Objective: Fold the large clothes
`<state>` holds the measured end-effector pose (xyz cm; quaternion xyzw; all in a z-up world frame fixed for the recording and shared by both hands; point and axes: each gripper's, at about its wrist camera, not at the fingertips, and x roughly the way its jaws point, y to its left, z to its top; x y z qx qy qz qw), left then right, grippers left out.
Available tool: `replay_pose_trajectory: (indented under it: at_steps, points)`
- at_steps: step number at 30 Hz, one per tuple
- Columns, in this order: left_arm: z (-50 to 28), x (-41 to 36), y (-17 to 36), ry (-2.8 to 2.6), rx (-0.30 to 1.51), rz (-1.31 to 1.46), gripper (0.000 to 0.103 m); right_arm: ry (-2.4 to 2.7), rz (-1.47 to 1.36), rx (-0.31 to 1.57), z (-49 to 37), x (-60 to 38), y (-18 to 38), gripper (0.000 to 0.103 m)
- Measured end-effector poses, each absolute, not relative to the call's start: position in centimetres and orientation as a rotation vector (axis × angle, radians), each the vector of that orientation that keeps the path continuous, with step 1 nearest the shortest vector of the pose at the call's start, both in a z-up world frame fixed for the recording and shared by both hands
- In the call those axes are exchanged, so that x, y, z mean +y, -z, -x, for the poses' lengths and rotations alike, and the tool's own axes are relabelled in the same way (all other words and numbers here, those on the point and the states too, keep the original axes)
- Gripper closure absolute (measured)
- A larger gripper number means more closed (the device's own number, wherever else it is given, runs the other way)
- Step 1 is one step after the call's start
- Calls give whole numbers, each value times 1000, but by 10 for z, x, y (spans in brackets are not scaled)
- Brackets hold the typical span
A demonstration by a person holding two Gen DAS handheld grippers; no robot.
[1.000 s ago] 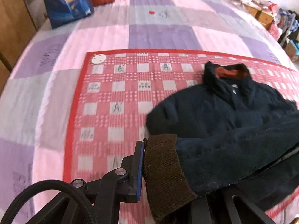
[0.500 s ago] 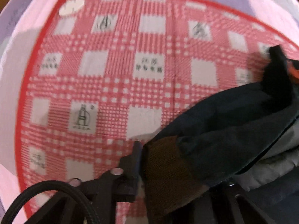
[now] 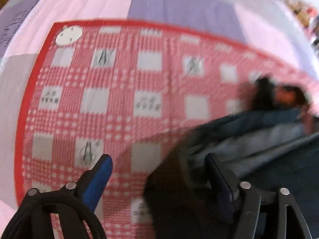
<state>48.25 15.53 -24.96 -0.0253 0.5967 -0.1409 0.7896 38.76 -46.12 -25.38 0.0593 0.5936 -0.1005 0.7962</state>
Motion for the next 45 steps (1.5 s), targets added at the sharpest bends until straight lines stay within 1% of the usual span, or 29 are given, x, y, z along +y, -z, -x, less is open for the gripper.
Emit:
replay_pose_trajectory:
  at_steps: [1,2,3,4,8,11,13,14,15,16,17,19,20,22,24,26,27,29,31,34,36,41,43,45]
  points:
    - [-488,163,239,291,1263,106,22,206,-189,1278,-387,-471,248,38]
    - [-492,166,229,276,1248,138,22,207,-252,1280,-388,-485,240,29]
    - [-495,173,217,248,1214,177,21,220,-251,1275,-387,-490,234,15]
    - [-497,175,208,234,1188,185,21,227,-221,1266,-387,-490,228,13]
    - [-487,158,185,226,1083,55,20,238,116,1203,-380,-450,199,13]
    - [-459,134,171,289,1008,-99,20,249,218,1109,-374,-436,178,13]
    - [-435,112,169,362,972,-153,20,237,78,1074,-380,-448,169,13]
    - [-421,98,172,406,967,-166,19,211,-81,1073,-384,-463,169,13]
    - [-413,89,175,435,973,-170,19,208,-196,1096,-390,-474,177,13]
    - [-403,78,180,464,982,-161,19,231,-235,1141,-396,-480,188,13]
    - [-397,70,184,481,994,-150,19,291,-194,1241,-407,-483,207,13]
    - [-382,52,197,524,1029,-120,19,345,-5,1362,-413,-474,233,13]
    - [-373,43,206,539,1048,-116,19,338,65,1399,-412,-468,242,13]
    - [-357,30,218,550,1062,-125,19,288,62,1423,-402,-463,247,13]
    - [-344,23,228,557,1073,-120,19,258,2,1400,-392,-470,242,13]
    - [-333,18,233,555,1077,-112,19,236,-123,1279,-384,-485,226,13]
    - [-328,17,234,550,1066,-111,19,242,-284,1196,-381,-502,216,13]
    - [-322,16,232,537,1050,-99,19,348,-479,1089,-379,-534,202,11]
    - [-320,18,228,525,1041,-68,19,403,-411,1077,-379,-538,193,11]
    - [-317,25,223,484,1017,-22,19,269,-265,981,-360,-500,172,11]
    - [-312,30,221,438,996,-7,19,149,-171,960,-334,-453,173,11]
    - [-293,39,232,353,987,10,19,-40,82,945,-260,-325,208,11]
    - [-282,39,243,321,986,-16,18,-84,127,941,-238,-291,223,11]
    - [-275,34,255,301,956,-48,12,-69,189,961,-228,-265,250,11]
